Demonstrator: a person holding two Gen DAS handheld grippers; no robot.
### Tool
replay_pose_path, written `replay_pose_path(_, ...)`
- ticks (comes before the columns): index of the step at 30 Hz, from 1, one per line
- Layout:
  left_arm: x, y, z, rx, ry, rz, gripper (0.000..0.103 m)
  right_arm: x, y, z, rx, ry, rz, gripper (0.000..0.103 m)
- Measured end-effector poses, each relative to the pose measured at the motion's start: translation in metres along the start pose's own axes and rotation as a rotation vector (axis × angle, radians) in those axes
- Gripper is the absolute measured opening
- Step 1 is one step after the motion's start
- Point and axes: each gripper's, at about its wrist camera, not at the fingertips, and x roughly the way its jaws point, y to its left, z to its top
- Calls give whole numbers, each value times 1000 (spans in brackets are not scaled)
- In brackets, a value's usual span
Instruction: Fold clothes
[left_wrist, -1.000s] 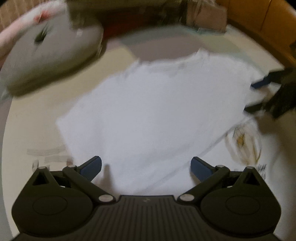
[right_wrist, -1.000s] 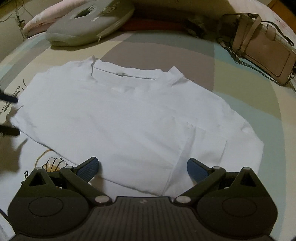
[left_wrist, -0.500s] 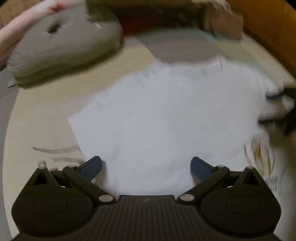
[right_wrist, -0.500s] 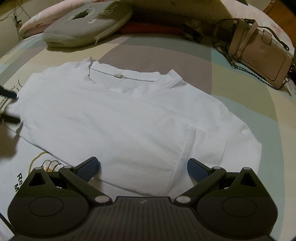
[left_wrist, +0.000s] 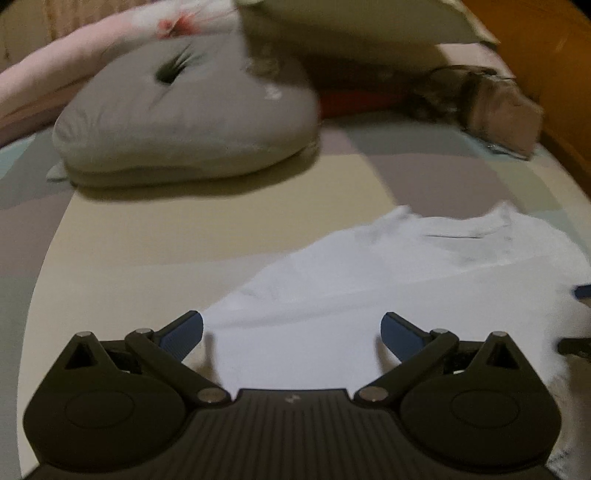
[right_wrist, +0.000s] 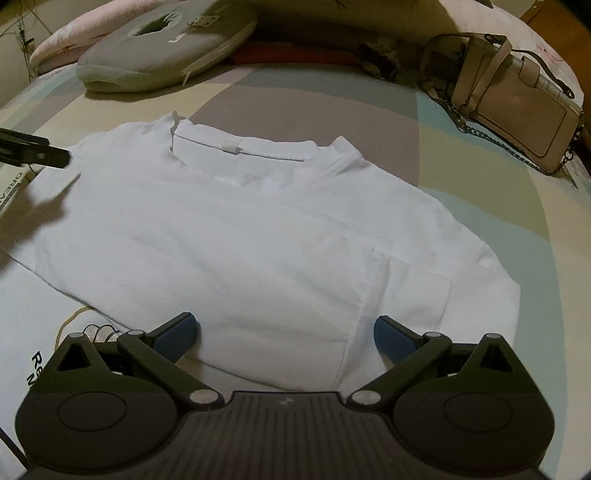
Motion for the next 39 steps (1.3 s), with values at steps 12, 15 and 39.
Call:
replay_pose_path(12,-10,-28,-41,-42,147,110,102,0,-3,-2,-30,-15,25,103)
replay_pose_path(15,-28,-36,-38,-23,115,137,102,-1,-4,-4,-40,-31,34,103)
replay_pose_path(39,-63,-158,-133,272,220,-19,102,-78,51,-124,-177,-72,146,103)
